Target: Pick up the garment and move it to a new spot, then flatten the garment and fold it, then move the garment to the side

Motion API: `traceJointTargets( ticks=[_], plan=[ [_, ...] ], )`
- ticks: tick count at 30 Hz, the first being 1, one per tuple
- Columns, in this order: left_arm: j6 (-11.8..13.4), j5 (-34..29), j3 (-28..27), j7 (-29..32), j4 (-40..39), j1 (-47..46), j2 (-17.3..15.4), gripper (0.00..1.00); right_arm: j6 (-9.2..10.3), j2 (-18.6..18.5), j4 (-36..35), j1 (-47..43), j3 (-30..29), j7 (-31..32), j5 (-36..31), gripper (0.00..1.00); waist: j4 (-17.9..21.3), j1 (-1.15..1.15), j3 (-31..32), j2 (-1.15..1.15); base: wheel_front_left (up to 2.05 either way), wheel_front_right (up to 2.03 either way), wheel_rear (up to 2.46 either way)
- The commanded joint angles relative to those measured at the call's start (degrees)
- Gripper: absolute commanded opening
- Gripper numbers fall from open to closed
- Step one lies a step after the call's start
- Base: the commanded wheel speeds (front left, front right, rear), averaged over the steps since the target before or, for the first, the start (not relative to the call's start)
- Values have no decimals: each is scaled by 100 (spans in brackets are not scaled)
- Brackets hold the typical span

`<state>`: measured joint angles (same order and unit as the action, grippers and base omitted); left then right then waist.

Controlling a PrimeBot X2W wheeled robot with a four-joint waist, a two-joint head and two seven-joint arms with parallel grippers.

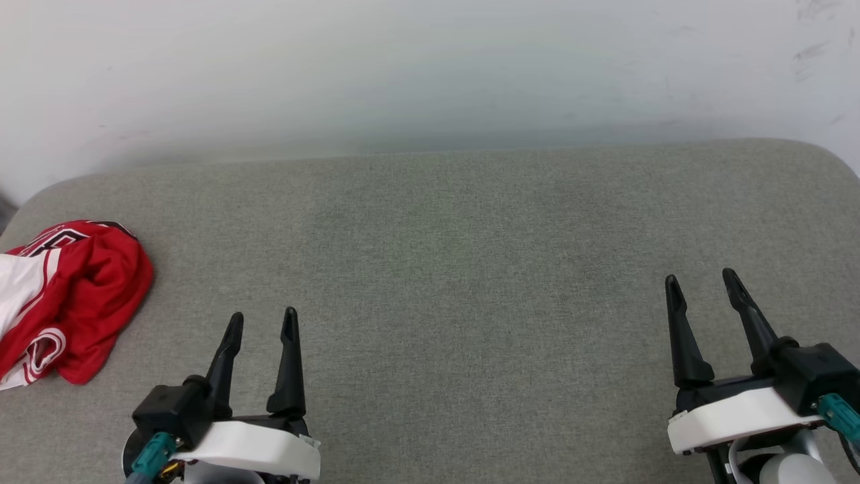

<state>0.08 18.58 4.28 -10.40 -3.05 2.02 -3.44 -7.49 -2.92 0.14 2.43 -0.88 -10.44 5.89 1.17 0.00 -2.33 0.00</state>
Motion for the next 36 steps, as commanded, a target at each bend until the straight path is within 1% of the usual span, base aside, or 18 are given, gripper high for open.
traceJointTargets(
  ticks=[1,4,14,18,20,24,29,33,36],
  plan=[
    [23,-139,50,-54,-27,5,-54,100,0,4,-66,26,-5,-47,-159,100,2,0,-5,0,0,0,0],
    [6,-333,191,-98,55,28,-133,100,0,4,-73,12,-4,-88,-358,100,7,0,-16,0,0,0,0],
    [322,-865,548,-213,54,42,-290,100,0,5,-41,-45,84,-216,-897,100,11,0,-21,0,0,0,0],
    [355,-890,581,-264,69,77,-280,100,1,6,-79,-45,98,-261,-1018,100,12,0,-32,0,0,0,0],
    [251,-746,502,-285,57,98,-211,100,1,6,-82,-50,17,-283,-908,100,14,0,-38,0,0,0,0],
    [30,-651,238,-329,18,111,-80,100,1,8,-33,-40,-29,-334,-664,100,13,0,-59,0,0,0,0],
    [-292,-758,-26,-385,121,173,10,100,1,7,47,-38,27,-380,-446,100,35,0,-67,0,0,0,0],
    [-455,-890,-101,-421,216,209,47,100,1,7,180,-77,85,-426,-311,100,47,0,-56,0,0,0,0],
    [-517,-987,-105,-453,306,243,54,100,1,8,294,-96,122,-447,-288,100,55,0,-28,0,0,0,0]
  ],
)
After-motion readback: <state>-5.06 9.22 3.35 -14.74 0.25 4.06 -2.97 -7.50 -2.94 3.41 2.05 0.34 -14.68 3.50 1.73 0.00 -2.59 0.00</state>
